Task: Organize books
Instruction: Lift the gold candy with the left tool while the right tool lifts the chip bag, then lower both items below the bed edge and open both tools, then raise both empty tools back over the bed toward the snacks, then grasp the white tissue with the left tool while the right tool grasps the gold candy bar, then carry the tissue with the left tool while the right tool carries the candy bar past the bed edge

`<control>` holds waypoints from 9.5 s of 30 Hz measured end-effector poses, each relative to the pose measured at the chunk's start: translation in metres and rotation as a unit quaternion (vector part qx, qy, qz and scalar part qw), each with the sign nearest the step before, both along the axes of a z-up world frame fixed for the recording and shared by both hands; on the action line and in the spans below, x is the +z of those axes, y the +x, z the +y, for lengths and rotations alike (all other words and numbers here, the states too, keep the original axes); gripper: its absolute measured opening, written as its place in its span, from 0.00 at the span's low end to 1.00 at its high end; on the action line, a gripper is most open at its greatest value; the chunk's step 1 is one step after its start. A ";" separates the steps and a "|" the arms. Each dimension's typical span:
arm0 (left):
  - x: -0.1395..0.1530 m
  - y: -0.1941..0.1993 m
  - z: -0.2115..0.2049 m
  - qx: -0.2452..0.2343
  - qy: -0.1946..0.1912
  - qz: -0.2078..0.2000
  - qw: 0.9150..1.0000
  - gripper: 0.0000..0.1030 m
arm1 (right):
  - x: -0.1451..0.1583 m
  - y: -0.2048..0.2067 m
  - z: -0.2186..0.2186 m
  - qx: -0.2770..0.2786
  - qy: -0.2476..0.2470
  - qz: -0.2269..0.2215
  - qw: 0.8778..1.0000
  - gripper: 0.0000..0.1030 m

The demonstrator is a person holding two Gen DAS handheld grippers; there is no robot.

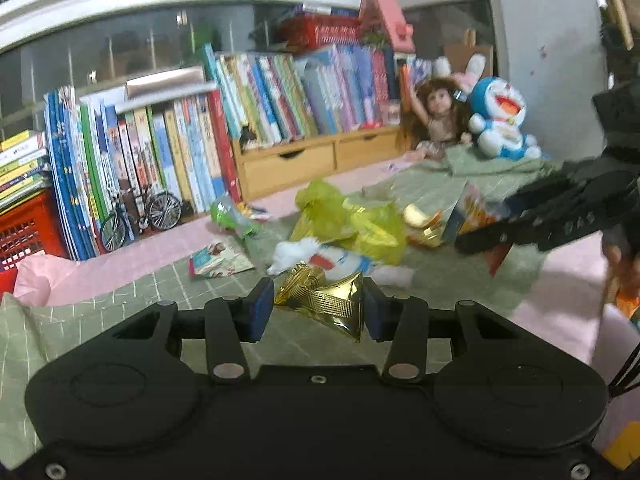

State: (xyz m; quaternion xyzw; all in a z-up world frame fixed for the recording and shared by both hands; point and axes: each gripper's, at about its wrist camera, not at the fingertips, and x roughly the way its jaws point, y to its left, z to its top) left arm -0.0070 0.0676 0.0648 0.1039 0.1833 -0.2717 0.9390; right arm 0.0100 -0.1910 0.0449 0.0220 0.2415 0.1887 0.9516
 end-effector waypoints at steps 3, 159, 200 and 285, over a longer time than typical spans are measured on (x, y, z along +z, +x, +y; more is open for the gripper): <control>0.009 -0.028 0.000 -0.008 -0.018 -0.011 1.000 0.43 | 0.002 -0.017 0.005 0.020 0.003 -0.001 1.000 0.51; 0.027 -0.015 -0.036 0.073 -0.039 0.020 0.996 1.00 | 0.031 -0.049 -0.019 -0.083 -0.028 -0.035 0.996 1.00; -0.056 0.196 -0.066 0.048 -0.028 0.109 0.992 0.43 | -0.043 0.090 -0.054 -0.183 -0.044 0.052 0.981 0.76; -0.008 -0.191 -0.009 0.019 -0.070 0.083 0.994 0.37 | -0.019 -0.170 0.023 0.059 -0.004 0.053 0.997 0.56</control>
